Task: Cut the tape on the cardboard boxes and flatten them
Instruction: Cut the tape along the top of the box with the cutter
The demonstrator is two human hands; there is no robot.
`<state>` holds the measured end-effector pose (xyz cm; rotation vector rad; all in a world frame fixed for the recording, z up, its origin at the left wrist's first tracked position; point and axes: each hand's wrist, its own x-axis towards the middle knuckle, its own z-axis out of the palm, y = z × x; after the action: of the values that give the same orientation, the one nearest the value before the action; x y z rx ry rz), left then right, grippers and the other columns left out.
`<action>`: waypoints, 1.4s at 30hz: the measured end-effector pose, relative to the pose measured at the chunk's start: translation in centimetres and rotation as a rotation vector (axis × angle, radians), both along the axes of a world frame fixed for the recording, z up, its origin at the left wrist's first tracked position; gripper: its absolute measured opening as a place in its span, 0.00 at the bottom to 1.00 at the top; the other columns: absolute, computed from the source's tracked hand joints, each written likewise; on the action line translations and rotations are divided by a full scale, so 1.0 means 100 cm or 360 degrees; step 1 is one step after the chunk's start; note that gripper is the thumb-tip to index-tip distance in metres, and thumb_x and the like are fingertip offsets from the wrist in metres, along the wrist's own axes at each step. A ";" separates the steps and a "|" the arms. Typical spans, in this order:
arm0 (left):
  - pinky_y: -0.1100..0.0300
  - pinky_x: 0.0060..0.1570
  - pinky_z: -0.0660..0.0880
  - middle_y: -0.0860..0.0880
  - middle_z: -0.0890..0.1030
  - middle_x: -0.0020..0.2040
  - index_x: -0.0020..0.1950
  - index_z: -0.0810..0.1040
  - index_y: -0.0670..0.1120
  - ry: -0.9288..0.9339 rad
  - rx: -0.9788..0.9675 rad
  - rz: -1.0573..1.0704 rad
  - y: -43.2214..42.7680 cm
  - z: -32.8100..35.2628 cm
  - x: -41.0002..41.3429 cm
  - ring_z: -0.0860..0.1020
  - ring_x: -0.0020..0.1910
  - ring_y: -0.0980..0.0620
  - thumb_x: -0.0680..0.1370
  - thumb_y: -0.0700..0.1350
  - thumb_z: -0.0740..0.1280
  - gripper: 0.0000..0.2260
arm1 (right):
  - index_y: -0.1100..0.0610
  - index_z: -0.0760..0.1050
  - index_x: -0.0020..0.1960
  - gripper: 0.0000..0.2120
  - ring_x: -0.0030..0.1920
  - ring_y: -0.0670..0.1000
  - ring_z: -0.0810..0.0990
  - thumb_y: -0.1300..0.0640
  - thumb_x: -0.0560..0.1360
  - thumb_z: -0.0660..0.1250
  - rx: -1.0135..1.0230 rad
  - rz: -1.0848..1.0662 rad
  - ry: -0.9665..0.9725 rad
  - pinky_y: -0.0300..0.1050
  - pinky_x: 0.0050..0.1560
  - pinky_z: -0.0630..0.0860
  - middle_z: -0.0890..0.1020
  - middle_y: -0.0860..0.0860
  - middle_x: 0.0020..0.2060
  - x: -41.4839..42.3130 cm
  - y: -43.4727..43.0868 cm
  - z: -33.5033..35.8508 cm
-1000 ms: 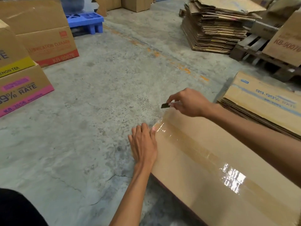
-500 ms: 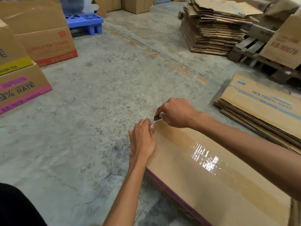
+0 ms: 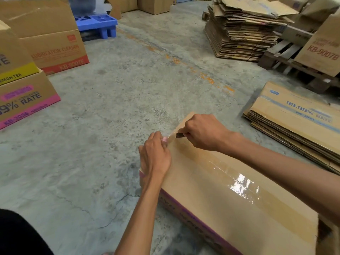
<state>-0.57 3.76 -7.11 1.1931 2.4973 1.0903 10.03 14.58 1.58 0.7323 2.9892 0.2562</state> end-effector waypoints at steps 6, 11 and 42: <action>0.56 0.44 0.69 0.52 0.72 0.42 0.47 0.72 0.46 -0.0004 -0.0049 0.0002 -0.003 -0.003 -0.020 0.70 0.39 0.52 0.83 0.45 0.58 0.08 | 0.42 0.78 0.64 0.17 0.46 0.55 0.81 0.56 0.81 0.58 -0.0032 0.0041 0.0049 0.45 0.34 0.71 0.83 0.46 0.47 0.007 -0.011 -0.006; 0.58 0.34 0.62 0.48 0.76 0.36 0.38 0.70 0.47 0.0097 -0.0080 0.0010 -0.007 -0.019 -0.027 0.69 0.32 0.53 0.84 0.54 0.53 0.18 | 0.47 0.80 0.60 0.17 0.41 0.57 0.81 0.60 0.78 0.60 -0.0006 -0.0037 0.0244 0.45 0.31 0.72 0.84 0.48 0.45 -0.005 -0.013 -0.009; 0.50 0.50 0.69 0.44 0.77 0.52 0.53 0.76 0.43 0.0221 -0.0067 0.0299 0.004 -0.036 0.005 0.73 0.52 0.45 0.82 0.44 0.58 0.08 | 0.48 0.78 0.61 0.16 0.47 0.57 0.81 0.60 0.78 0.59 -0.0206 -0.0039 0.0263 0.45 0.35 0.66 0.84 0.51 0.48 -0.033 0.000 -0.037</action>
<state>-0.06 4.16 -10.70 1.0750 2.7713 1.0221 6.71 14.58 -2.13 0.8133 3.1107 0.0008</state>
